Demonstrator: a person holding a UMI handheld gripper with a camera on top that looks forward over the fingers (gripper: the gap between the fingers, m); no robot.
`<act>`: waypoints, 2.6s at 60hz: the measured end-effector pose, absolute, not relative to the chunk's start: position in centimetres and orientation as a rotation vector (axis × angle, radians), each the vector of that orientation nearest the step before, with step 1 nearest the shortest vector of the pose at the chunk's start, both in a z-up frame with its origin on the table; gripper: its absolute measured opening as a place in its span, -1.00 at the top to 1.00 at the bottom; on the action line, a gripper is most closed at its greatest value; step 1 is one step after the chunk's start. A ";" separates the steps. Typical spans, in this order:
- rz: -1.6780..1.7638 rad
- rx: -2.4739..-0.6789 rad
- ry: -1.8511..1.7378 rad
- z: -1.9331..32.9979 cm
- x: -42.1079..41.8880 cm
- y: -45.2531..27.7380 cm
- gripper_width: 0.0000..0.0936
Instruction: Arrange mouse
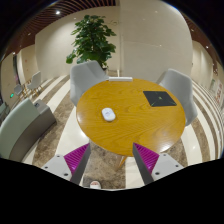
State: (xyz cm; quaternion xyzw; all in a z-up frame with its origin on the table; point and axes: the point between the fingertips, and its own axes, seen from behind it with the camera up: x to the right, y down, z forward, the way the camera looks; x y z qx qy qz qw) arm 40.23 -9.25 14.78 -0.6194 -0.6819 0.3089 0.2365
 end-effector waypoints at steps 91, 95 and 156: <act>0.710 -1.748 -1.825 -1.1 14.8 -13.3 -0.87; 0.710 -1.754 -1.816 -1.3 13.9 -13.1 -0.86; 0.776 -1.715 -1.697 13.6 3.3 -3.4 0.27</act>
